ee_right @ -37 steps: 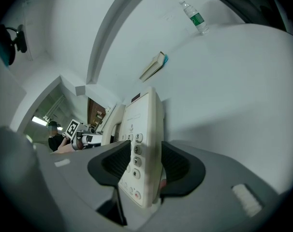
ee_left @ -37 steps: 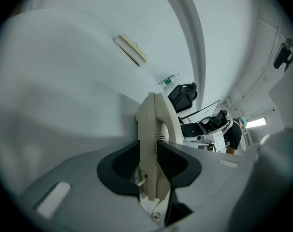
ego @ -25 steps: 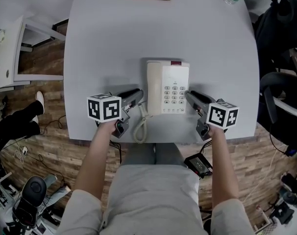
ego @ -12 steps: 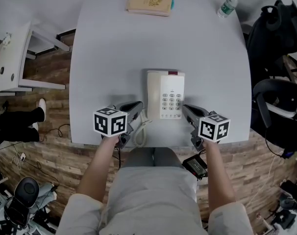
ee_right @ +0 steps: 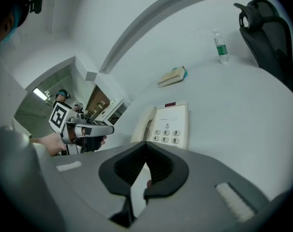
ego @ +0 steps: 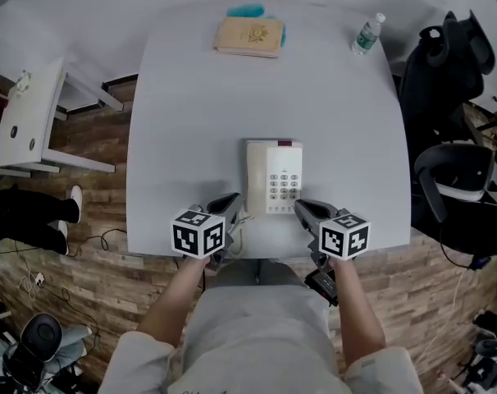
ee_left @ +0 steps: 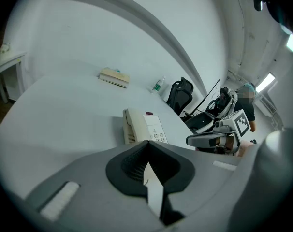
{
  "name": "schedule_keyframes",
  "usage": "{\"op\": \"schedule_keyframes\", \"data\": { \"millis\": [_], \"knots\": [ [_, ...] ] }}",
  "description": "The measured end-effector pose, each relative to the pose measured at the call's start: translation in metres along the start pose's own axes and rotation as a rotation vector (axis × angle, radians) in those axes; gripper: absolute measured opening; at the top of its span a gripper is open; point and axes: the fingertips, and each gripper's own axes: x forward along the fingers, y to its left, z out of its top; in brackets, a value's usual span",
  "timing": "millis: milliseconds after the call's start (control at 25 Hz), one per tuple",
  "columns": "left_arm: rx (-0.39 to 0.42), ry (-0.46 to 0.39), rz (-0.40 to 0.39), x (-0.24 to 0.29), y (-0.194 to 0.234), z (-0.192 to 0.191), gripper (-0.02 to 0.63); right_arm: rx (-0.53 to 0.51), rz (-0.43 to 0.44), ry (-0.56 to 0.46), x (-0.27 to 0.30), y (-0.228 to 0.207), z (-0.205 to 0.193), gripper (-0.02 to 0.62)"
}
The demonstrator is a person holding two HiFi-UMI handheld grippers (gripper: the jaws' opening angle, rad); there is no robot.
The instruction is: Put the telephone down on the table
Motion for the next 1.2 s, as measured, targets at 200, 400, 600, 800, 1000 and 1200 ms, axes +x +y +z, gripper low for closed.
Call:
{"op": "schedule_keyframes", "data": {
  "millis": [200,400,600,800,1000,1200],
  "knots": [
    [0.033,-0.015,0.014,-0.012,-0.013,0.0,0.014,-0.008,-0.019,-0.014,-0.009,0.007,0.001,0.006],
    [0.049,-0.033,0.011,-0.024,-0.03,0.0,0.015,-0.027,-0.025,-0.028,-0.021,0.019,0.003,0.006],
    [0.062,-0.041,0.017,-0.032,-0.039,-0.001,0.015,-0.058,-0.016,-0.039,-0.028,0.032,0.005,0.006],
    [0.082,-0.054,0.019,-0.039,-0.052,0.001,0.015,-0.069,-0.005,-0.037,-0.034,0.04,0.005,0.006],
    [0.103,-0.046,0.008,-0.045,-0.065,-0.003,0.015,-0.092,0.012,-0.023,-0.035,0.051,0.001,0.005],
    [0.093,-0.059,0.02,-0.045,-0.065,-0.008,0.015,-0.104,0.03,-0.018,-0.034,0.057,-0.003,0.005]
  ]
}}
